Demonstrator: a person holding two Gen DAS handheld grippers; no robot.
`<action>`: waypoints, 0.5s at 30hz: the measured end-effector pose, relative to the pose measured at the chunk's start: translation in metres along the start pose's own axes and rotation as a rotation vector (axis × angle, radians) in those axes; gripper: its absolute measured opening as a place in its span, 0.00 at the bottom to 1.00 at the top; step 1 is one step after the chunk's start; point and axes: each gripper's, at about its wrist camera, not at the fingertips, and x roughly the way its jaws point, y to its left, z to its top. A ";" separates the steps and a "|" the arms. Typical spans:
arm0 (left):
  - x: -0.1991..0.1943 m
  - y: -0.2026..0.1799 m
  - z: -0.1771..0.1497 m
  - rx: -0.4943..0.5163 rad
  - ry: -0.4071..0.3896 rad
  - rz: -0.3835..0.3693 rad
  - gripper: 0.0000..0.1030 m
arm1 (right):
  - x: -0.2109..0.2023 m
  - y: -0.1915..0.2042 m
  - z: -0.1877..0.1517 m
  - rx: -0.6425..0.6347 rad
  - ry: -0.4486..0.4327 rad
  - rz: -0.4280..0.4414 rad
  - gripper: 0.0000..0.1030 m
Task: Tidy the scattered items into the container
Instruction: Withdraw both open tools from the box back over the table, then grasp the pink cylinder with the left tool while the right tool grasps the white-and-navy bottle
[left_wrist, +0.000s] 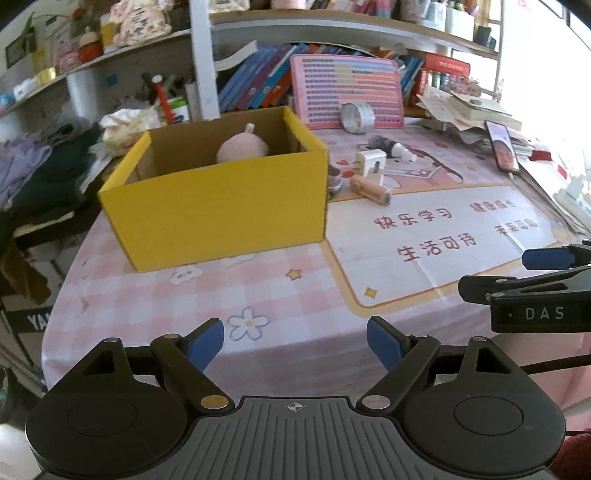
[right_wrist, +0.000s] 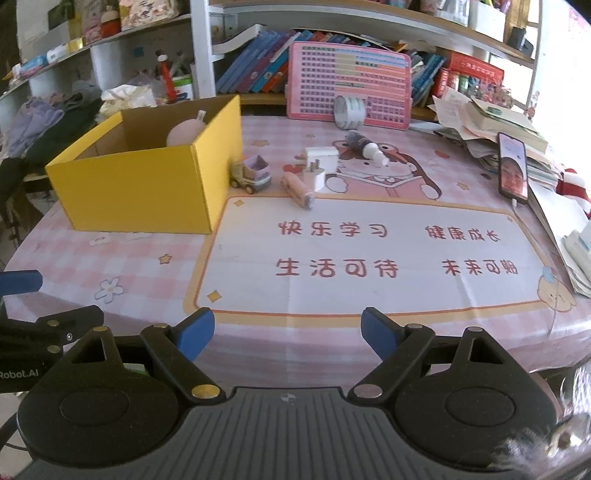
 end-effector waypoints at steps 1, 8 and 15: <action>0.002 -0.002 0.002 0.006 0.000 -0.005 0.84 | 0.000 -0.002 0.000 0.007 0.000 -0.005 0.84; 0.017 -0.017 0.013 0.044 0.000 -0.041 0.84 | 0.007 -0.021 0.006 0.042 -0.002 -0.031 0.84; 0.030 -0.033 0.027 0.069 -0.012 -0.066 0.84 | 0.014 -0.039 0.013 0.055 -0.011 -0.048 0.84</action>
